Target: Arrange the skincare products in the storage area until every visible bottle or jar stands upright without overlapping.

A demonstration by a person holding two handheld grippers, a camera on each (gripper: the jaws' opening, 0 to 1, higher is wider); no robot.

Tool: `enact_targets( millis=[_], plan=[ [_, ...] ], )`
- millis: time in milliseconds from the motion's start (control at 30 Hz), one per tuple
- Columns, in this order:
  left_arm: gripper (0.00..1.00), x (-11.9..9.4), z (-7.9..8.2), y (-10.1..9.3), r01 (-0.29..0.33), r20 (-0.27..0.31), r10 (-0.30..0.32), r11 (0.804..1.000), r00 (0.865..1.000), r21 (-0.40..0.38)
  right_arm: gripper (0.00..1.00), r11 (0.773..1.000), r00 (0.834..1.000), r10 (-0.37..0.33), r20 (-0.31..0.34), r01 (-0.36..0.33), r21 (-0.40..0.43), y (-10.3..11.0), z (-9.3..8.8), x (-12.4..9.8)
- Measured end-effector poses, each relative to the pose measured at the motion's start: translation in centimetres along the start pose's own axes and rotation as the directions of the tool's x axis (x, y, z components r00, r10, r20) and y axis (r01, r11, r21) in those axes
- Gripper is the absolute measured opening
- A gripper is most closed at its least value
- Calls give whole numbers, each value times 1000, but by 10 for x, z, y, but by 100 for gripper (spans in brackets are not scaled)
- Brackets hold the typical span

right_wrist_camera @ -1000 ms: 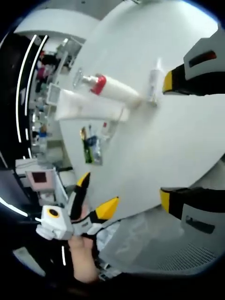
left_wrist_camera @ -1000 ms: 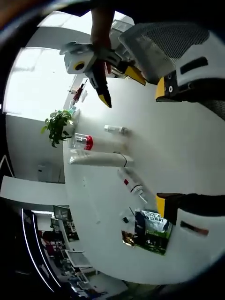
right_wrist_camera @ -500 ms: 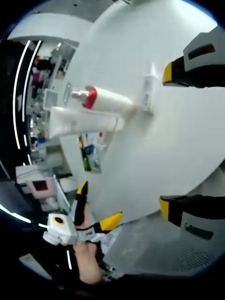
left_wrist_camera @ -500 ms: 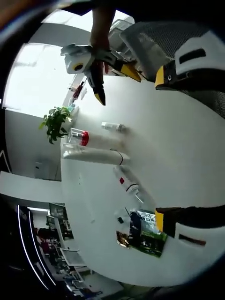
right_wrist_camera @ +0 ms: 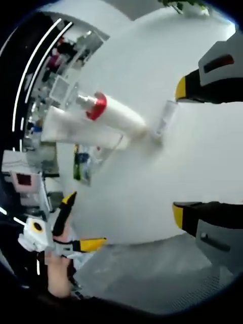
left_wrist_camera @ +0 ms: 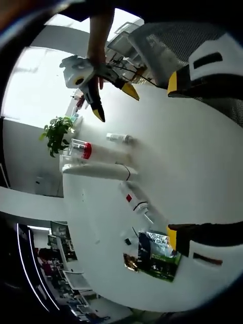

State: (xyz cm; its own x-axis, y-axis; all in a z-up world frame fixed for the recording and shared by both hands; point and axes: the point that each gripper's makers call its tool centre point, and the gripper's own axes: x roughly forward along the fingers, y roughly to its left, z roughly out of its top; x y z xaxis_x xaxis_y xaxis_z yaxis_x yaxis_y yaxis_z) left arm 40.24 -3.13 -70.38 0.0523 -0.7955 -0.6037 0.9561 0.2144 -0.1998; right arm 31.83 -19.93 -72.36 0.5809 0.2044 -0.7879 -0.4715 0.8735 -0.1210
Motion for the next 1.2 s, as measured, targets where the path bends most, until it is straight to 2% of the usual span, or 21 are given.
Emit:
enact_targets(
  millis=[267,433,533,633,767,967,1200],
  plan=[
    [98,1,-9,-1,1,-12,-2,1000,1000,-17,66,987,998,12,-59,-21,-159,-14,-4,18],
    [98,0,-15,1,-5,-14,5,999,1000,-41,58,966,994,26,-104,-52,-255,-26,-7,27],
    [97,-1,-17,1,-10,-10,9,998,1000,-56,54,947,990,18,-143,-63,-315,-40,-9,30],
    [97,-1,-21,2,-16,-10,15,997,1000,-70,48,943,989,38,-146,-84,-321,-48,-9,34],
    [97,-3,-22,4,-25,-2,24,996,1000,-85,46,937,984,70,-166,-122,-328,-53,-10,42],
    [96,-7,-22,6,-36,2,37,995,999,-96,40,905,967,142,-212,-214,-369,-50,-11,55],
    [95,-7,-27,6,-39,-2,39,993,999,-114,33,886,955,181,-236,-262,-382,-51,-11,62]
  ],
)
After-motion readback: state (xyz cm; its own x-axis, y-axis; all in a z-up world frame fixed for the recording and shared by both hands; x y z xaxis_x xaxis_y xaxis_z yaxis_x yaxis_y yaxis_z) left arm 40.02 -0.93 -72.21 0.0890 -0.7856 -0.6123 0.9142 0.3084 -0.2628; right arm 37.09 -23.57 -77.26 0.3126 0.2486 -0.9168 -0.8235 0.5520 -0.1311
